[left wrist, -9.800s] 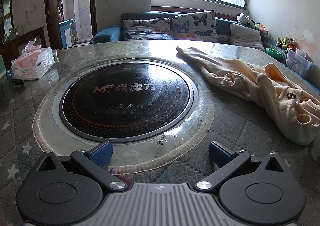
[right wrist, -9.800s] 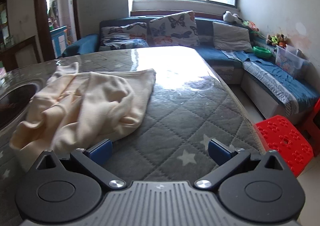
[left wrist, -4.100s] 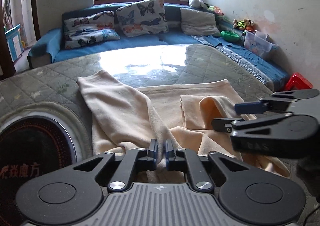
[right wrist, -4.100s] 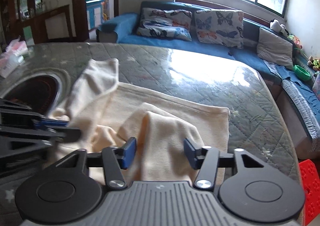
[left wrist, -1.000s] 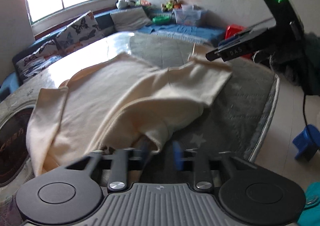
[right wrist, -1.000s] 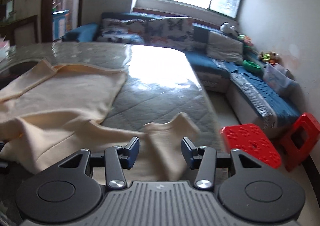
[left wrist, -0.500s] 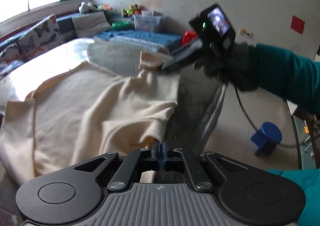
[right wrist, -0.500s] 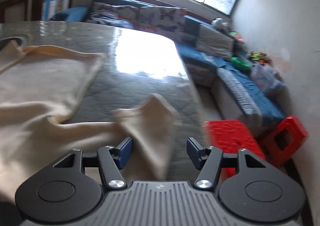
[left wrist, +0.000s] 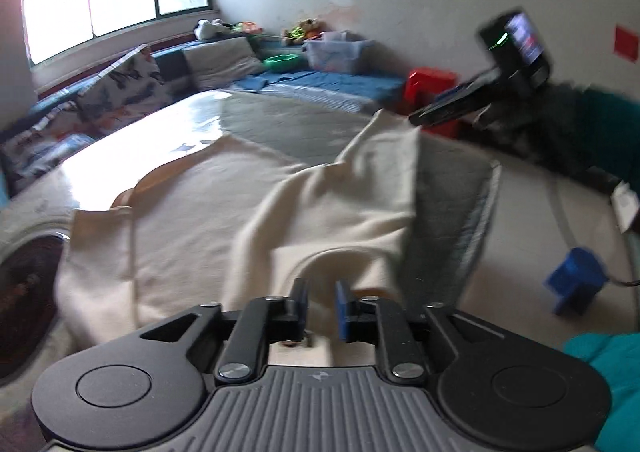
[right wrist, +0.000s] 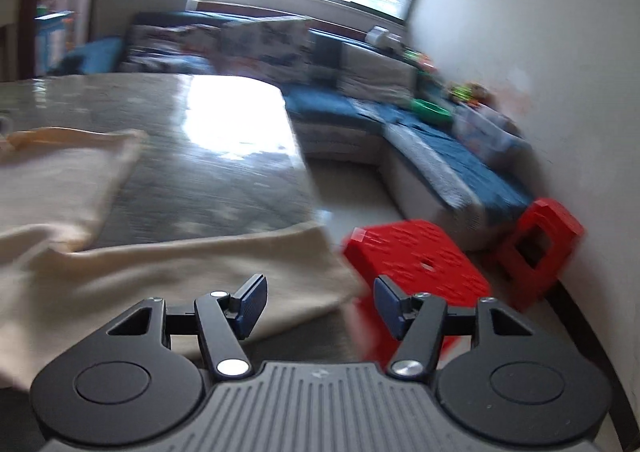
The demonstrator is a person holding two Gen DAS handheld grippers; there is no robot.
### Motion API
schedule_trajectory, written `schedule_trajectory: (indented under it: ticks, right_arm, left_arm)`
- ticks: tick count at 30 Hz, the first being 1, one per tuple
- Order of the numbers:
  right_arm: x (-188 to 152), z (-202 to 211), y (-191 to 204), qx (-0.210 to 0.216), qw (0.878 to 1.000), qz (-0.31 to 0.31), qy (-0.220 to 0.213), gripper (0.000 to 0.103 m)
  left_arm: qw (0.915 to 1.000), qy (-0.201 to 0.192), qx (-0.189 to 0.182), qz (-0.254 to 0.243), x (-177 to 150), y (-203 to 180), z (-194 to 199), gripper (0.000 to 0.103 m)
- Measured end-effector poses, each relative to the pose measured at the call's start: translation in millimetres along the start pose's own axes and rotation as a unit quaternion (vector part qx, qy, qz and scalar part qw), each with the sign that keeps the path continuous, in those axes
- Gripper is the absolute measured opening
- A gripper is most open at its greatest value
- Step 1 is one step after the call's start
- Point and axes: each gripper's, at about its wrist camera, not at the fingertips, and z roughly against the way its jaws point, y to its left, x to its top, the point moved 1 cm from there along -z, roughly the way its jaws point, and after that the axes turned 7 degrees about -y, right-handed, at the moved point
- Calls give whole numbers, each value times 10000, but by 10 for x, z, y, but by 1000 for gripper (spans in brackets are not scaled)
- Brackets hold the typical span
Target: Fold clothes
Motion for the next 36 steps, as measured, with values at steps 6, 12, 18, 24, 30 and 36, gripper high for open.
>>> schedule_trajectory:
  ticks: [6,12,18,24,30,36]
  right_arm:
    - [185,377,431,1244,9915,248,-291,60]
    - [258,767,1076,2654,9590,934,-331,58]
    - [112,992,1534,3357,9298,1500,-137,52]
    - [-76,991,1759,3539,9197,1697,123,40]
    - [-193,938,1769,3398,9229,1784,311,10]
    - [-245,1019,1703,3507,9130,2025,496,6]
  left_arm:
    - [9993,161,159,-295,-100,-58,-132,27]
    - [9995,208,203,-157,-167,0,-171,3]
    - [9995,-179,5,256,-66,115,41,2]
    - [9988,-209,-119,418,-82,139,98,2]
    - [9977,-301,-320,521,-97,137,154,4]
    - [9974,-223,32,686,-45,258,28,5]
